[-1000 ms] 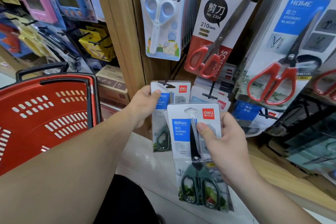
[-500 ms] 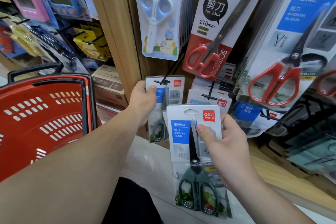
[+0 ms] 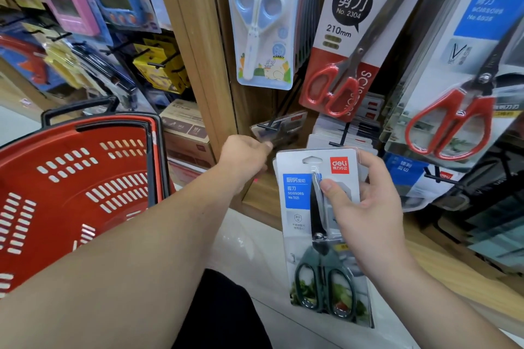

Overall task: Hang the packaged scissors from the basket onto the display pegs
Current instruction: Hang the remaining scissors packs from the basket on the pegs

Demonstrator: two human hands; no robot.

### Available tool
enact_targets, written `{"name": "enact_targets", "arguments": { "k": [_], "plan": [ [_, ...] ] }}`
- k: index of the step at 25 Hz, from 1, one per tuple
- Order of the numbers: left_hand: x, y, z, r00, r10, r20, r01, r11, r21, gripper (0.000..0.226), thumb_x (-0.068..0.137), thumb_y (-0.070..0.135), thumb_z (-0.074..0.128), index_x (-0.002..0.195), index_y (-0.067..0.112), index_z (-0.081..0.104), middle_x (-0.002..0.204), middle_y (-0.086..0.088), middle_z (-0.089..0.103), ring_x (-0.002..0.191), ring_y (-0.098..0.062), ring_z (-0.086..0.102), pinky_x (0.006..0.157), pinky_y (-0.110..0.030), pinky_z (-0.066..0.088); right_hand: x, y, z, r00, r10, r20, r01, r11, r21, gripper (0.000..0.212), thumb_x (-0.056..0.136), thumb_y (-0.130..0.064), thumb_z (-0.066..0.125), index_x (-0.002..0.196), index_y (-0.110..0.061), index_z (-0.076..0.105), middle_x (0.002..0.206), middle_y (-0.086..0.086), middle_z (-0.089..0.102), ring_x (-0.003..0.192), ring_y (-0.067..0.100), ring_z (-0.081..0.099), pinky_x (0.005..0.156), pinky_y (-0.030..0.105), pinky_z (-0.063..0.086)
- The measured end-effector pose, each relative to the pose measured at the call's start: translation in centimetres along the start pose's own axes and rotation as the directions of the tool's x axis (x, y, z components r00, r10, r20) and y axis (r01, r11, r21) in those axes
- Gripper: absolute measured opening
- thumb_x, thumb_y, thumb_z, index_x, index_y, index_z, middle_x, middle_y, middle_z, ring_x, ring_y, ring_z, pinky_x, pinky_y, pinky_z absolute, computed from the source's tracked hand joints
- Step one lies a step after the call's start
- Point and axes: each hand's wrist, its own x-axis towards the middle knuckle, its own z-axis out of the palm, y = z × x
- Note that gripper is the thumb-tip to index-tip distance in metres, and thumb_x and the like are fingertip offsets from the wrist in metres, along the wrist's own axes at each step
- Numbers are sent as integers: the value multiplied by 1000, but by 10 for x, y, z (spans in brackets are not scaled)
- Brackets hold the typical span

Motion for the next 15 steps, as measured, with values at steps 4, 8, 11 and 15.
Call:
{"name": "enact_targets", "arguments": {
  "k": [4,8,11,15],
  "plan": [
    [-22,-5,-21,843,-34,537,183,957,-226,36,112,36,46,130,13,67,116,-13,79,110,-30,76,89,-48,62,6,-3,2,1000,-21,-6,21,1000,-3,38,97,-7,72,119,-36,59,104,-15,79,95,2,75,69,15,58],
    [-15,-15,-37,816,80,572,118,947,-300,35,111,21,49,140,4,59,126,-15,75,120,-33,71,102,-51,56,12,-2,7,999,-34,-26,34,999,8,38,97,-8,73,125,-31,60,108,-16,78,99,1,74,73,11,55],
    [-17,-17,-37,820,174,545,5,951,-311,32,109,18,54,133,-3,57,125,-11,76,121,-27,71,95,-45,57,16,1,10,998,-39,-45,39,999,5,41,96,-10,75,129,-30,61,112,-19,76,106,-1,71,78,16,57],
    [-16,-15,-35,908,160,387,-58,963,-263,27,109,28,54,121,5,63,111,-2,81,108,-16,74,75,-31,58,19,0,9,992,-94,-82,91,995,-47,50,97,-9,73,138,-33,57,121,-18,72,111,-6,67,90,18,59]
  ]
}}
